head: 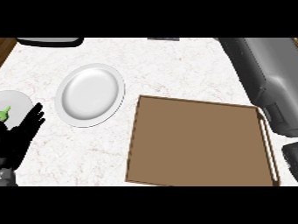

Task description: Pick the can from the tray and place it in the tiered basket

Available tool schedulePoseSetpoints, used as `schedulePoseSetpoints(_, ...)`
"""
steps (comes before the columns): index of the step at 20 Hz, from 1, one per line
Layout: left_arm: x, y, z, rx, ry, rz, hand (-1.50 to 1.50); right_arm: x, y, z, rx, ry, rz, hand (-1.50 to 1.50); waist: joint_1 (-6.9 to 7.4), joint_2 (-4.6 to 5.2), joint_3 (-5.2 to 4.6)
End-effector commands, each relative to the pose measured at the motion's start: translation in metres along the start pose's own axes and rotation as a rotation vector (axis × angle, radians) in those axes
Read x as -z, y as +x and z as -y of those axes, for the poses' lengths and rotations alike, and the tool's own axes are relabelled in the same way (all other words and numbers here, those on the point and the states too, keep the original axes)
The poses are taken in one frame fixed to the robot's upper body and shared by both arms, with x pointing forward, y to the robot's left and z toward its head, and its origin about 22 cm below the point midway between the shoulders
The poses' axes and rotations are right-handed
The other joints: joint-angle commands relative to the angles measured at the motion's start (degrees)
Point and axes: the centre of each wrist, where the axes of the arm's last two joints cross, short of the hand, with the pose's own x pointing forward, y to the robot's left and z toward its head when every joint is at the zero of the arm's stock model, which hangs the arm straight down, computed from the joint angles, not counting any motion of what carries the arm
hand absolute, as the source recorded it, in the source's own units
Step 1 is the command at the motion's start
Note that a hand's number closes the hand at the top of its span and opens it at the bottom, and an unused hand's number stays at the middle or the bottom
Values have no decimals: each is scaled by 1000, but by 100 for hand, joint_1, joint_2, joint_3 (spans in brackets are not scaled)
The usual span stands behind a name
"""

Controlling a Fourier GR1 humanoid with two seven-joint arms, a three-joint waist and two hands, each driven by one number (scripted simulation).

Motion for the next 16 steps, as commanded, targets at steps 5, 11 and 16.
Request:
schedulePoseSetpoints(5,0,-4,-11,-9,-3,-2,0,55,-34,7,285,-107,-148,150,-19,39,18)
schedulePoseSetpoints(11,-1,5,-2,-2,-24,16,0,87,-77,-12,299,-107,-157,150,38,34,17)
schedulePoseSetpoints(16,-1,4,-9,5,-10,4,0,117,-87,10,303,-108,-169,150,76,40,13)
